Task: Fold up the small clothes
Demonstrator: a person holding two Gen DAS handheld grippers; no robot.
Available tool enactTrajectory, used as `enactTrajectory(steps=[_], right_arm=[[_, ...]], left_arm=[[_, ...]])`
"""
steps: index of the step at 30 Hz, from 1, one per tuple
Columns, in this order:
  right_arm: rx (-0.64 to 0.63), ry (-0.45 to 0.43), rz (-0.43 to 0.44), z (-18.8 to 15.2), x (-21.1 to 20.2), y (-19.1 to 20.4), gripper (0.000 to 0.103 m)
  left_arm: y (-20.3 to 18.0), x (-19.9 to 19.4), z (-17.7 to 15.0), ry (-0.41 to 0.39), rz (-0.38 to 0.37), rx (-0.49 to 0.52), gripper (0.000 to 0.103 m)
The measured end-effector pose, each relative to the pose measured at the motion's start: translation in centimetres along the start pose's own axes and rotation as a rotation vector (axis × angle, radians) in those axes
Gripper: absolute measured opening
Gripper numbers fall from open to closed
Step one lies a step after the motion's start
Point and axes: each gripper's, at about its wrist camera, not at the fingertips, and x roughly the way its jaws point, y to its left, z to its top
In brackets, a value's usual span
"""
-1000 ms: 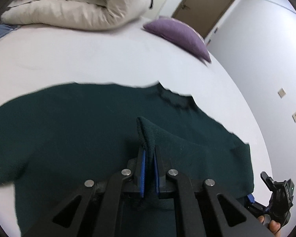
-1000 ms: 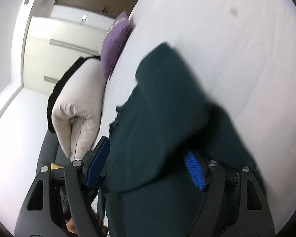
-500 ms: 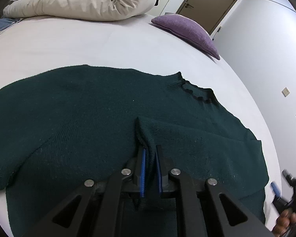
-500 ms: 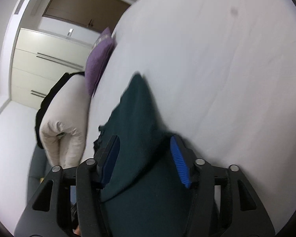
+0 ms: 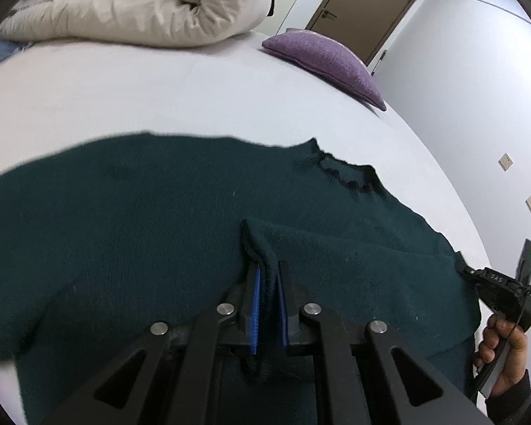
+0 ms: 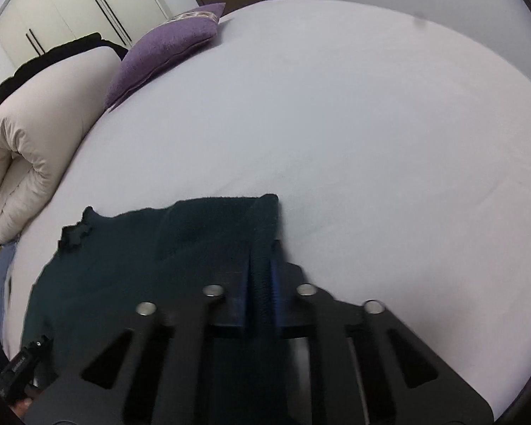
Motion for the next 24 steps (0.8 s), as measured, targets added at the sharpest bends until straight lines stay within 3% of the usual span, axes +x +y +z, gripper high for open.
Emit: enactTrajectory(steps=[5, 8, 12, 15, 17, 18, 19, 21, 24], right_arm=[[-0.032, -0.083, -0.008, -0.4, -2.0, 0.7, 0.006], [0.052, -0.054, 0.023, -1.1, -0.2, -1.4, 0.003], [0.080, -0.087, 0.065, -1.6, -0.2, -2.4, 0.005], [0.100, -0.069, 0.094, -1.5, -0.6, -2.7, 0.010], [0.120, -0.082, 0.066, -1.7, -2.4, -2.7, 0.029], [0.107, -0.119, 0.059, -2.0, -3.8, -2.4, 0.037], [0.094, -0.146, 0.040, -2.2, -5.0, -2.2, 0.061], [0.085, -0.199, 0.014, -3.2, -7.5, -1.9, 0.066], [0.052, -0.189, 0.079, -5.3, -10.2, -0.9, 0.066]], left_arm=[[0.1, 0.6, -0.4, -0.027, 0.027, -0.009, 0.010], [0.1, 1.3, -0.7, -0.036, 0.043, 0.007, 0.013], [0.3, 1.1, -0.6, -0.027, 0.018, 0.014, 0.017], [0.3, -0.4, -0.4, -0.002, 0.017, 0.027, 0.042], [0.5, -3.3, -0.5, -0.060, 0.072, 0.042, 0.088], [0.7, -4.8, -0.6, -0.092, 0.097, 0.048, 0.092], [1.6, -7.2, -0.9, -0.138, 0.104, 0.051, 0.093], [3.6, -10.3, -1.5, -0.161, 0.097, 0.016, 0.092], [10.5, -16.6, -3.9, -0.224, 0.108, -0.169, 0.092]])
